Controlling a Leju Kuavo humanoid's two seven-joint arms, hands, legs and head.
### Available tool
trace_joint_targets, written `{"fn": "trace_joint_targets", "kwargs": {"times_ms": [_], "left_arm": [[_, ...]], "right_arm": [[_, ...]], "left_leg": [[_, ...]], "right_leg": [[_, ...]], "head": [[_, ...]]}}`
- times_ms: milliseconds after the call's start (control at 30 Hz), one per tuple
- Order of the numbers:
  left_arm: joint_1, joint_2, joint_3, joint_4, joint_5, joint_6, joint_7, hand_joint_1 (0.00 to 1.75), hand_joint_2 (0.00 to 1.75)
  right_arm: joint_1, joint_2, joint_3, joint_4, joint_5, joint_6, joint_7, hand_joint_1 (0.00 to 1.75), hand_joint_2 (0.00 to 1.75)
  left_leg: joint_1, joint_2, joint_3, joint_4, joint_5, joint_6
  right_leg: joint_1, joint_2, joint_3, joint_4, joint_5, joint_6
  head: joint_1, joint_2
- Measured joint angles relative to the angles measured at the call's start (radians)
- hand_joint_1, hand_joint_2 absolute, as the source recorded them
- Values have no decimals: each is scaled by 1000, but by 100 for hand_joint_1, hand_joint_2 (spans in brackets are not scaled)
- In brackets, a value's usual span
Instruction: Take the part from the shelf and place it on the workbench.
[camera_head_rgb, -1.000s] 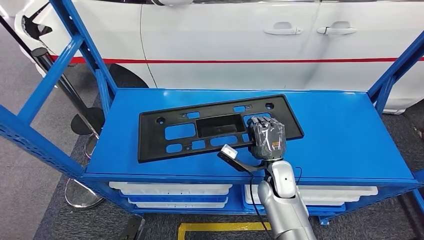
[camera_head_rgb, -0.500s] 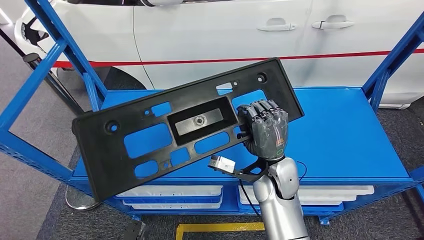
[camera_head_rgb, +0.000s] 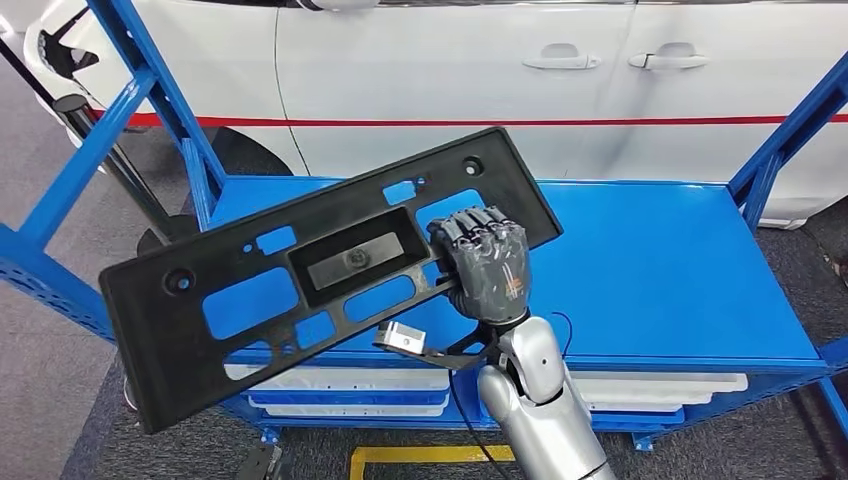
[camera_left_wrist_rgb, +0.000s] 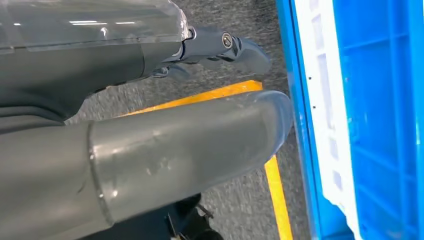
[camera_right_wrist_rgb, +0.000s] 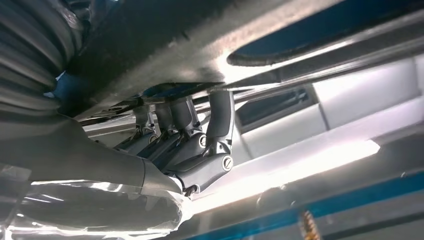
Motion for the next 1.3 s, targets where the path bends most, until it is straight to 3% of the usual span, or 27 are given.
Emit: {"fn": "trace_joint_targets", "kwargs": {"times_ms": [33,67,100,133,200,233,367,433,500,533,567,600,700,767,900,933,1000,1033,1067,1100,1133,1200,1233,1300], "left_arm": [[2,-1,0,0,5,-4,3,0,0],[4,-2,1,0,8,-5,7,0,0],[7,-4,1,0,12,-5,10,0,0],[9,-7,3,0,17,-4,15,0,0],[9,-12,8,0,27,2,27,0,0],[8,-14,12,0,31,6,33,0,0],[5,-19,21,0,38,16,53,0,0],[4,-21,22,0,38,21,64,0,0],[3,-23,22,0,39,22,69,0,0],[4,-23,22,0,39,22,70,0,0],[4,-23,22,0,40,22,70,0,0],[4,-24,22,0,40,22,70,0,0],[2,-24,22,0,41,20,66,0,0],[0,-24,22,0,42,19,63,0,0],[1,-25,23,0,47,21,64,0,0],[0,-26,23,0,47,21,64,0,0],[-1,-26,23,0,47,22,65,0,0],[-1,-26,23,0,47,22,67,0,0],[0,-26,23,0,47,22,72,0,0],[0,-26,23,0,47,22,80,0,0],[0,-27,23,0,47,22,89,0,0],[0,-27,23,0,47,19,107,0,0],[0,-27,23,0,48,17,114,0,0],[-1,-27,23,0,53,12,126,0,0]], "right_arm": [[0,-11,16,9,5,0,11,175,175],[-1,-19,28,17,10,0,19,175,175],[-2,-26,36,23,15,0,26,175,175],[-4,-32,44,29,21,0,32,175,175],[-13,-42,60,38,30,0,41,175,175],[-18,-46,70,42,33,0,45,175,175],[-29,-60,107,53,34,0,64,175,175],[-37,-64,131,55,31,0,75,175,175],[-40,-69,154,56,26,0,81,175,175],[-41,-71,163,57,24,0,83,175,175],[-41,-73,171,58,22,0,84,175,175],[-41,-74,178,59,19,0,85,175,175],[-46,-75,187,58,9,0,83,175,175],[-48,-75,188,56,-2,0,75,175,175],[-52,-75,188,51,-24,-1,57,175,175],[-53,-75,188,49,-26,-1,56,175,175],[-54,-76,188,48,-28,-1,54,175,175],[-53,-77,188,48,-29,-1,54,175,175],[-52,-78,188,48,-32,-1,52,175,175],[-51,-79,188,48,-39,-1,49,175,175],[-52,-79,188,47,-49,-1,45,175,175],[-55,-79,190,46,-77,-1,38,175,175],[-57,-79,191,44,-91,-1,36,175,175],[-59,-79,198,41,-117,-1,37,175,175]], "left_leg": [[0,0,-1,1,0,0],[0,-1,-1,3,-1,-1],[0,-2,-1,6,-3,-3],[1,-3,-1,11,-6,-5],[-1,-4,-6,24,-15,-15],[-3,-4,-8,29,-18,-20],[0,-3,-16,40,-27,-39],[3,-3,-45,106,-70,-49],[6,-2,-102,230,-129,-57],[7,-2,-126,280,-144,-59],[7,-2,-136,299,-141,-60],[7,-2,-128,280,-119,-59],[4,-2,-40,90,-28,-47],[-1,-3,-12,30,-17,-38],[2,-4,-4,9,-6,-16],[5,-3,-1,3,-2,-11],[4,-1,0,2,-1,-6],[3,-1,-1,2,-2,-5],[3,-1,-1,4,-2,-5],[3,-2,-1,6,-3,-5],[3,-3,-1,9,-4,-6],[1,-5,-4,20,-9,-12],[-1,-5,-7,26,-11,-16],[-4,-5,-13,33,-11,-25]], "right_leg": [[-2,0,-20,42,-11,3],[-4,-1,-25,51,-3,5],[-6,-1,-11,23,22,6],[-8,-1,18,-37,58,6],[-8,-1,75,-152,100,1],[-6,0,89,-185,107,-3],[-4,1,91,-200,109,-25],[-7,-1,93,-206,112,-36],[-6,-2,93,-206,112,-41],[-5,-2,93,-206,112,-42],[-5,-2,93,-206,111,-42],[-4,-2,94,-205,111,-42],[-3,0,96,-203,108,-36],[-2,0,95,-204,109,-27],[-1,-1,90,-191,96,-6],[-1,-1,75,-157,74,-2],[-3,-1,18,-35,11,1],[-4,-1,-11,25,-10,2],[-4,-1,-28,58,-14,3],[-5,-1,-27,53,1,3],[-5,-2,-7,11,32,2],[-4,-2,57,-119,93,-4],[-3,-1,79,-166,109,-7],[0,1,88,-196,113,-14]], "head": [[0,0],[0,0],[0,0],[0,0],[0,0],[0,0],[0,0],[-1,0],[-1,0],[-1,0],[-1,0],[-1,0],[-1,0],[-1,0],[0,0],[0,0],[0,0],[0,0],[0,0],[0,0],[0,0],[0,0],[0,0],[0,0]]}}
